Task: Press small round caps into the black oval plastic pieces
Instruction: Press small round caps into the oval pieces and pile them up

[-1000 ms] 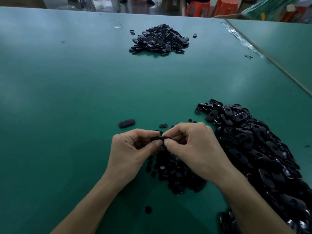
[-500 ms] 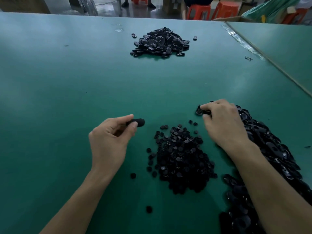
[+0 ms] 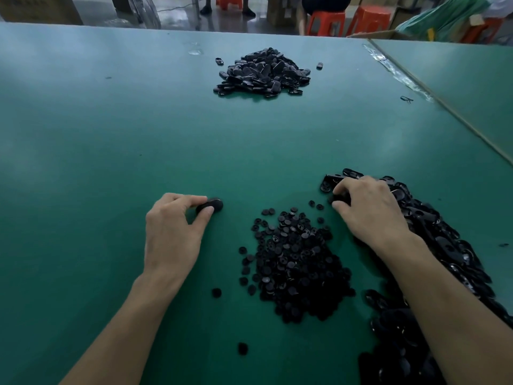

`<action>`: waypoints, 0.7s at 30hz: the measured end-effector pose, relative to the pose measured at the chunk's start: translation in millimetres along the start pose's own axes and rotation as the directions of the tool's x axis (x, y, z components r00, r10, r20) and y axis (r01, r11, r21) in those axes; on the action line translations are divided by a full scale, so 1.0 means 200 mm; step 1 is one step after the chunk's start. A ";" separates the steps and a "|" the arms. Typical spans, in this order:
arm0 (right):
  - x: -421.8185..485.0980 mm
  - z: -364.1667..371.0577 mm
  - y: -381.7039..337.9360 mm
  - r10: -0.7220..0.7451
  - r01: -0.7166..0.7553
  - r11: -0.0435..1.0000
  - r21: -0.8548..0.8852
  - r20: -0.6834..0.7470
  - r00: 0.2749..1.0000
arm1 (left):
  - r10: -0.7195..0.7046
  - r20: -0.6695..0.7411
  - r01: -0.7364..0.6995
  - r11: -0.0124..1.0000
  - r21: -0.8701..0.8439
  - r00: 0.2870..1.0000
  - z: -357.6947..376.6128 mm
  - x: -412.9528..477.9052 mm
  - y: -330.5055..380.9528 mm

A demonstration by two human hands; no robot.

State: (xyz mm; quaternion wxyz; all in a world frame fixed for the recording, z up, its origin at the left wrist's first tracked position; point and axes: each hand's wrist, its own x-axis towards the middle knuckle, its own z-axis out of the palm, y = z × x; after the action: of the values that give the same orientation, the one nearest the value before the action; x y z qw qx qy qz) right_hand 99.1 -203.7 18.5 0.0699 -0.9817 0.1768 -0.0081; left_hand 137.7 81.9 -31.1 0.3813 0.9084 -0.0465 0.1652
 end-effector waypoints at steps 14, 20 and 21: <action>-0.05 -0.08 -0.04 -0.127 0.122 0.867 0.482 -0.023 0.992 | 0.215 -0.031 -0.216 0.946 -0.240 0.976 0.00 -0.12 0.16; -0.29 -0.07 -0.22 -0.356 0.132 0.620 0.774 0.127 0.926 | 0.114 0.230 0.052 0.789 -0.612 0.966 0.02 -0.22 0.23; -0.31 -0.06 -0.24 -0.365 0.115 0.595 0.796 0.139 0.921 | 0.104 0.253 0.084 0.768 -0.635 0.962 0.02 -0.22 0.23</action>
State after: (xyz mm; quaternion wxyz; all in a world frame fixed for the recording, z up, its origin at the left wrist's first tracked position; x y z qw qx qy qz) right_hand 56.5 -138.7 37.2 0.5074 -0.8602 0.0085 0.0502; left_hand 87.1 43.8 -17.9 0.6567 0.7375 -0.1570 0.0146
